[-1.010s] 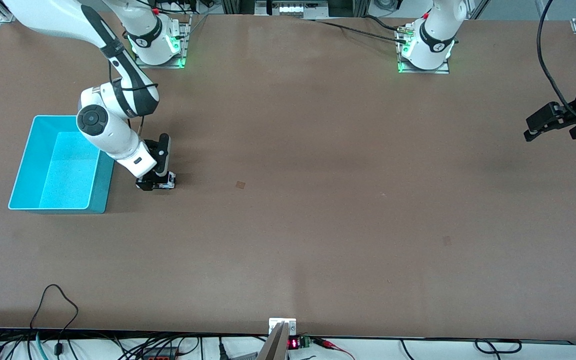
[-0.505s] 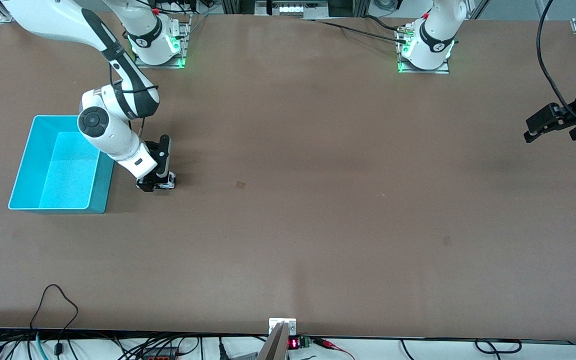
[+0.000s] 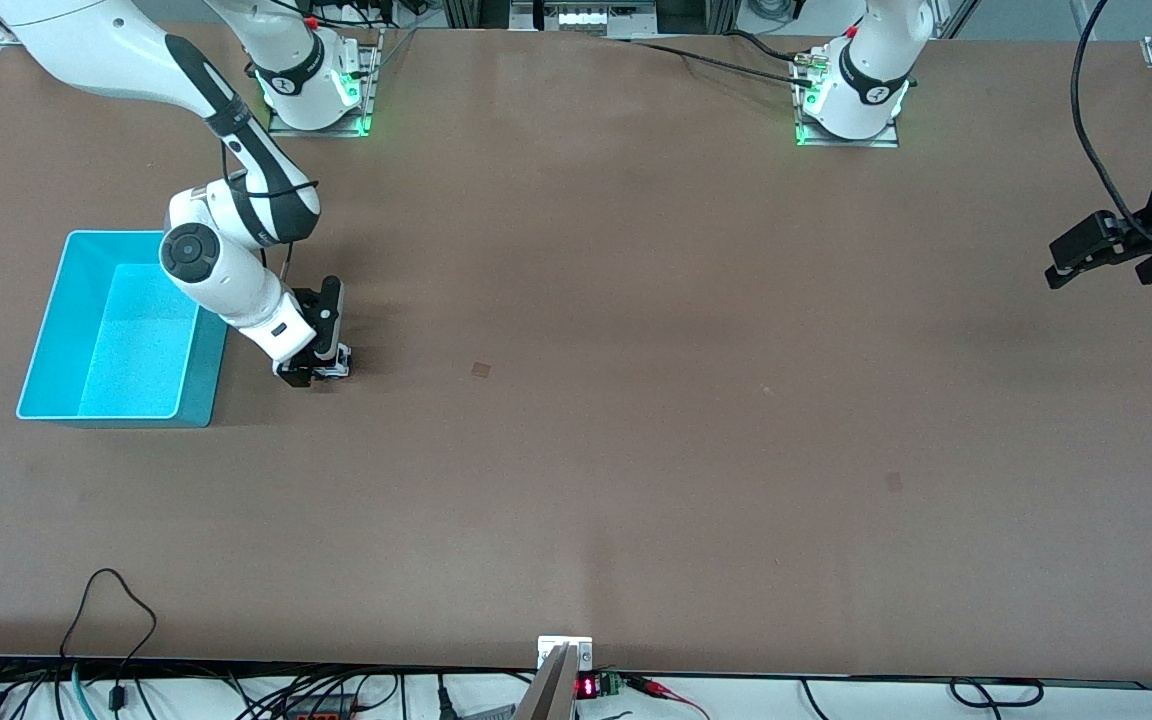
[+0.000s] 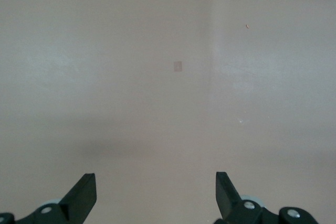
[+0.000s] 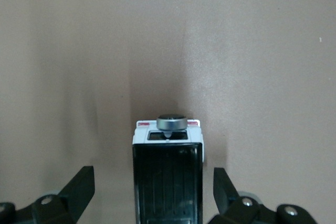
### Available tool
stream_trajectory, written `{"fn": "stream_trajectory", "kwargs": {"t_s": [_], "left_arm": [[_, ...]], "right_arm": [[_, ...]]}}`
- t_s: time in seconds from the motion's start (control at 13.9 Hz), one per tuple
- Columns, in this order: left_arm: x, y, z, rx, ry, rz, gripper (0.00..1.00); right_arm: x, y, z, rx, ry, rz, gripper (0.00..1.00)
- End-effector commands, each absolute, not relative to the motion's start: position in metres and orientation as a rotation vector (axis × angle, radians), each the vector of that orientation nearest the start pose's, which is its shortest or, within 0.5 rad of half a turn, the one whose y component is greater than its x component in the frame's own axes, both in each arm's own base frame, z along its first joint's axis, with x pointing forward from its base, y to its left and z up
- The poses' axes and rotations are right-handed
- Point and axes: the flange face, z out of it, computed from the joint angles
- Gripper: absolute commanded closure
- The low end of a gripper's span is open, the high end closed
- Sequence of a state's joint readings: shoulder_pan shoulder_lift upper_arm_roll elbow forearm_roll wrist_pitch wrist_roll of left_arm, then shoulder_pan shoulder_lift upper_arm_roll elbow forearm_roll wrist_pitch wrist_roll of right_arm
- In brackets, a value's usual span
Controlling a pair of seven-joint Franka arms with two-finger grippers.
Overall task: Wind and store white jeep toy
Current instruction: 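Lower the right gripper and close it on the jeep, then lift the jeep with the right gripper and carry it over the bin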
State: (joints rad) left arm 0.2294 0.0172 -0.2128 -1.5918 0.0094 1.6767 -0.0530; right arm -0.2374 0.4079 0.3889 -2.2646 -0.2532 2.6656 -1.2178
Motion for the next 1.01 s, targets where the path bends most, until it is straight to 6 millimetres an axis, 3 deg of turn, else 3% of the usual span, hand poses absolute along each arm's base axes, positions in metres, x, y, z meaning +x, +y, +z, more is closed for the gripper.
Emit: {"fn": "stream_trajectory", "kwargs": {"t_s": [0.0, 0.22, 0.29, 0.5, 0.72, 0.94], "left_arm": [[0.569, 0.01, 0.6152, -3.153, -0.118, -0.119, 0.0], [0.5688, 0.01, 0.6143, -3.153, -0.12, -0.114, 0.0], [0.569, 0.011, 0.6133, -3.154, -0.123, -0.109, 0.0], [0.569, 0.011, 0.6133, -3.154, -0.123, -0.109, 0.0], [0.569, 0.0101, 0.6133, -3.154, -0.118, -0.109, 0.0], [0.5689, 0.0101, 0.6131, -3.154, -0.118, -0.107, 0.0]], "right_arm": [[0.535, 0.0945, 0.1894, -2.221, -2.219, -0.095, 0.0], [0.5371, 0.0948, 0.1881, -2.219, -2.221, -0.099, 0.01], [0.5387, 0.0944, 0.1888, -2.213, -2.238, -0.099, 0.15], [0.5388, 0.0956, 0.1884, -2.205, -2.254, -0.095, 0.72], [0.5386, 0.0965, 0.1884, -2.202, -2.257, -0.095, 0.95], [0.5388, 0.0966, 0.1886, -2.202, -2.258, -0.097, 1.0]]}}
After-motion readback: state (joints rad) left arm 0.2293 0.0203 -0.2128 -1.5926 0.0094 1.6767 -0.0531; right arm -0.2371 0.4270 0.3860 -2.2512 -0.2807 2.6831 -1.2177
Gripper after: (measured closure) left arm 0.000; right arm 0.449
